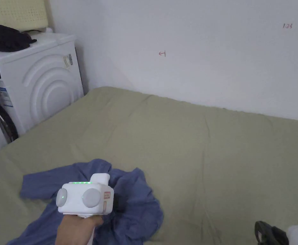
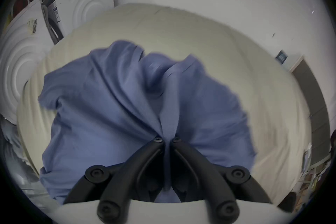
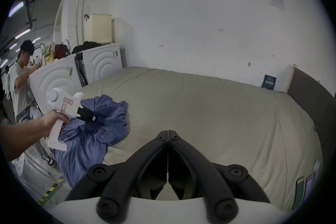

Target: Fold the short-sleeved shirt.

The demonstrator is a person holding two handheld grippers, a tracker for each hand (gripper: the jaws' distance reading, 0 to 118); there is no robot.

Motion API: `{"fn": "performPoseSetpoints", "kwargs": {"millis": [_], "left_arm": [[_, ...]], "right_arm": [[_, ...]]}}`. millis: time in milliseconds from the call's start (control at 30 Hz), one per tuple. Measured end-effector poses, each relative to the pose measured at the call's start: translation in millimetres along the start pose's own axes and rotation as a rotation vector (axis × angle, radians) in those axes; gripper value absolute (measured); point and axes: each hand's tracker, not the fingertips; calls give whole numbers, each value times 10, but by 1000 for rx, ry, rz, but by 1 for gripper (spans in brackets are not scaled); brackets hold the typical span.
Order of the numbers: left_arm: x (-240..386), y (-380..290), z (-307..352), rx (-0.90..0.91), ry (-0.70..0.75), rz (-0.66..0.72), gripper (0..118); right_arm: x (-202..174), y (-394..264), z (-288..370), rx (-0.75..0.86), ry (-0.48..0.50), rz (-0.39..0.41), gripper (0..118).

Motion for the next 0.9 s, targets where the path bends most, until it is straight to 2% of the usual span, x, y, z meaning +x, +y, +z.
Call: {"fn": "performPoseSetpoints", "kwargs": {"millis": [133, 267, 567, 667, 733, 900], "left_arm": [[582, 185, 66, 21, -88, -62, 0], [1431, 291, 149, 53, -194, -140, 0], [3575, 401, 916, 189, -631, -286, 0], [4093, 392, 1104, 178, -714, -345, 0], [4340, 310, 1022, 169, -676, -378, 0], [4738, -176, 326, -18, -601, -426, 0]], "right_arm": [[210, 3, 249, 23, -50, -12, 1], [465, -26, 506, 40, -114, -19, 1], [1061, -103, 1060, 69, -247, -68, 1], [1233, -146, 1196, 72, -278, -86, 1], [1339, -192, 1257, 73, -297, -96, 1], [1611, -360, 1295, 55, -327, -123, 1]]}}
